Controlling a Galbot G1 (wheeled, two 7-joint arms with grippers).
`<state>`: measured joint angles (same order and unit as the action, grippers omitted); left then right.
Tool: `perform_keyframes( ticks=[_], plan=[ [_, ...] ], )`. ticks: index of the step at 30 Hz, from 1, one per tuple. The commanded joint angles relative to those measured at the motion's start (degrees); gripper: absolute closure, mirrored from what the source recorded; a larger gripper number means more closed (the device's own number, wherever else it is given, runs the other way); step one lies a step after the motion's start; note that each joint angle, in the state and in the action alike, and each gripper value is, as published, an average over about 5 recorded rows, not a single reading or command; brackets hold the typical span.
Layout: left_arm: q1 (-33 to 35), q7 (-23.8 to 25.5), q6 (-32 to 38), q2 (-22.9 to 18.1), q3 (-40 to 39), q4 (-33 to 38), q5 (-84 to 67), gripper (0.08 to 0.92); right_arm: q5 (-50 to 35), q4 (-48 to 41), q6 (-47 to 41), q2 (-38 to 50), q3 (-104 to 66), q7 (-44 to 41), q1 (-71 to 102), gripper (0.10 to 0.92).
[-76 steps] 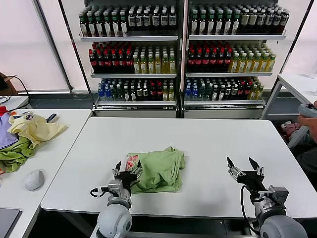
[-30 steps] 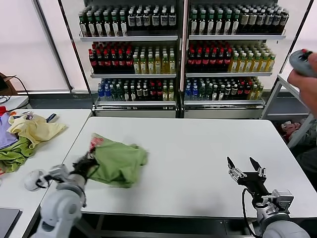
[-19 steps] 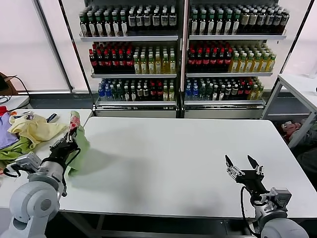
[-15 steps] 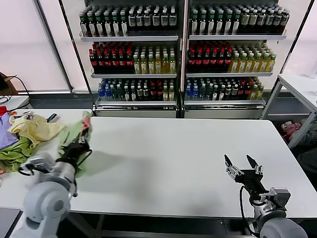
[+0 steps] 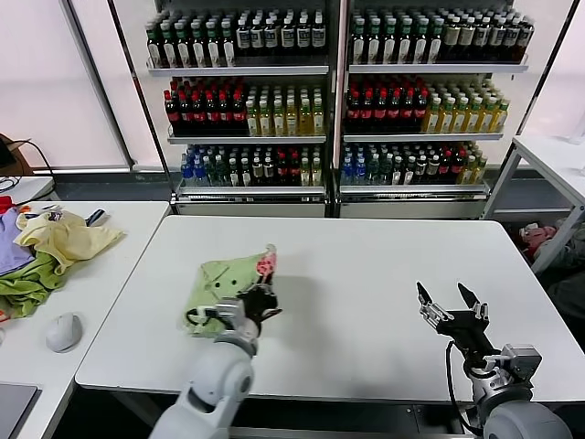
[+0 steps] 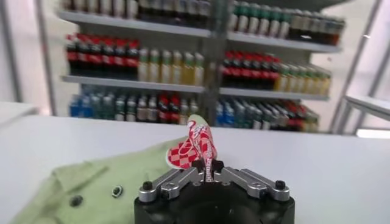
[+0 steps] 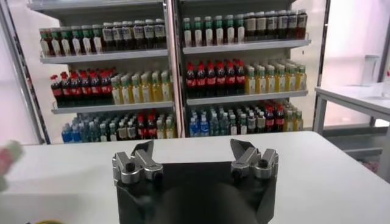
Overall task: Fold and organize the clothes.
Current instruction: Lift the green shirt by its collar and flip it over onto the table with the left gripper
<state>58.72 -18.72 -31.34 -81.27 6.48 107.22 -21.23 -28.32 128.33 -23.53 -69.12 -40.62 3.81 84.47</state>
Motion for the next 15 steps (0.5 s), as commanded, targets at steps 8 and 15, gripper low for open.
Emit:
perform_keyframes(
  ticks=[8, 15],
  plan=[
    [-5.8, 0.6, 3.9, -11.3, -10.9, -9.6, 1.4, 0.812, -1.1, -1.9, -0.4, 1.0, 0.9, 0.2, -3.0, 0.203],
    [-0.1, 3.0, 10.2, -7.4, -7.8, -0.4, -6.1, 0.614, 1.3, -3.4, -0.6, 0.2, 7.0, 1.4, -6.5, 0.203]
  ],
)
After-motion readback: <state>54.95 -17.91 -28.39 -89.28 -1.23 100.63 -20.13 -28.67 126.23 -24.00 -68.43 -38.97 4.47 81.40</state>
